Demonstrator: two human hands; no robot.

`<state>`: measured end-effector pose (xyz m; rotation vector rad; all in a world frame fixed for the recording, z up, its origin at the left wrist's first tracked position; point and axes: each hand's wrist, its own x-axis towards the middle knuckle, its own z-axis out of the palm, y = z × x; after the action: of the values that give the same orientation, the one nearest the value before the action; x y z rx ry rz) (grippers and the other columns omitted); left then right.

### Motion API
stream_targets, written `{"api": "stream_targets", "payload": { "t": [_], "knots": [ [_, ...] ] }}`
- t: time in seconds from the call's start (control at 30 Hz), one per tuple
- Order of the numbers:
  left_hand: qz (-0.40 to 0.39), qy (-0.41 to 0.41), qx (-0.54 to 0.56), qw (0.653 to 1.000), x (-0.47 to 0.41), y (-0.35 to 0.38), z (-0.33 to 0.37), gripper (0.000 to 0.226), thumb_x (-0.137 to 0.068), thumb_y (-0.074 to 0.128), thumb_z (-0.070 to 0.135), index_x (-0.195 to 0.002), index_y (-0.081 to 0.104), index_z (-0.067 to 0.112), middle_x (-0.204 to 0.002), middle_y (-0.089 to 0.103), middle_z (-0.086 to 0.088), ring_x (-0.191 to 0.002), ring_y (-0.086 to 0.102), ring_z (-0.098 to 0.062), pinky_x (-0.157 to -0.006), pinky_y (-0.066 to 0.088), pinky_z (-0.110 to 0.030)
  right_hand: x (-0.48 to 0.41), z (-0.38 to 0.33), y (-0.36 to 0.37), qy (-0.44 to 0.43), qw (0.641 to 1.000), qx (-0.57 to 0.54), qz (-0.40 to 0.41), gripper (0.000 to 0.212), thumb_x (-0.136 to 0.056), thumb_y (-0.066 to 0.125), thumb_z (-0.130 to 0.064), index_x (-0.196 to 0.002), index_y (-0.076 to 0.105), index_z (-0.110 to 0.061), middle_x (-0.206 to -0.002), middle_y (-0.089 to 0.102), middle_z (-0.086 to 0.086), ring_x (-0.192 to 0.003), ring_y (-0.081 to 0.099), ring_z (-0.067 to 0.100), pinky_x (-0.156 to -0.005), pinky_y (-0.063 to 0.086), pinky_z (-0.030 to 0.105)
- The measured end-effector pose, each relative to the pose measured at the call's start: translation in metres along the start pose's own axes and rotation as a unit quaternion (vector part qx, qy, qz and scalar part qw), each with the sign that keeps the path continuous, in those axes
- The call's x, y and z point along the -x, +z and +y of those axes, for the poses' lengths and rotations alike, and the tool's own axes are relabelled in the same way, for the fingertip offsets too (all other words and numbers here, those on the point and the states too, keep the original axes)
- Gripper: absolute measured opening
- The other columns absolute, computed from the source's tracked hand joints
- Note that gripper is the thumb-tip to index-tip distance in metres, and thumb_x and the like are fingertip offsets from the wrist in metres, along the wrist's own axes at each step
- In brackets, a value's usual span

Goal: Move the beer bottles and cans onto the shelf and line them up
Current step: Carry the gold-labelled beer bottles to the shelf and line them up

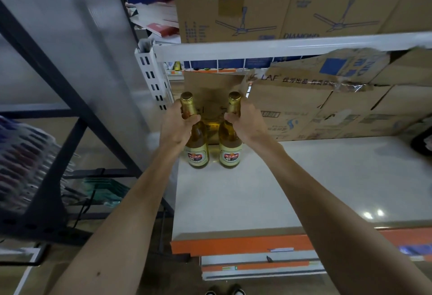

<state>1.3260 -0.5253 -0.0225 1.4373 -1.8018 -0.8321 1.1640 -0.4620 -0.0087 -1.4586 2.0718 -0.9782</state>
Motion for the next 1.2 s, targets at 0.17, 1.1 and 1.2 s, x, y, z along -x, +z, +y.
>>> {"api": "stream_targets", "payload": {
  "t": [0.17,1.1,1.2],
  "knots": [
    [-0.02,-0.003,0.016,1.0,-0.002,-0.004,-0.002,0.029,-0.084,0.076,0.019,-0.107,0.06,0.013,-0.099,0.064,0.002,-0.092,0.061,-0.014,-0.082,0.051,-0.031,0.003,-0.001,0.006,-0.005,0.999,0.02,0.037,0.018,-0.093,0.065,-0.02,-0.104,0.052,-0.013,-0.088,0.061,0.0,-0.074,0.057,0.014,-0.069,0.044,0.026],
    [-0.006,0.013,0.026,1.0,-0.001,0.002,-0.01,0.032,-0.084,0.075,0.025,-0.11,0.062,0.01,-0.107,0.065,0.001,-0.1,0.059,-0.014,-0.083,0.047,-0.029,-0.004,0.008,0.006,0.002,0.999,0.038,0.03,0.026,-0.091,0.067,-0.025,-0.109,0.052,-0.013,-0.1,0.063,0.002,-0.089,0.062,0.02,-0.083,0.051,0.034],
    [0.008,0.009,0.019,1.0,0.001,0.005,-0.01,0.034,-0.084,0.075,0.027,-0.112,0.063,0.01,-0.112,0.067,-0.001,-0.103,0.061,-0.014,-0.084,0.05,-0.03,-0.004,0.008,0.007,-0.001,0.999,0.039,0.029,0.025,-0.092,0.066,-0.023,-0.11,0.052,-0.011,-0.1,0.064,0.004,-0.088,0.059,0.018,-0.081,0.049,0.032]
  ]
}}
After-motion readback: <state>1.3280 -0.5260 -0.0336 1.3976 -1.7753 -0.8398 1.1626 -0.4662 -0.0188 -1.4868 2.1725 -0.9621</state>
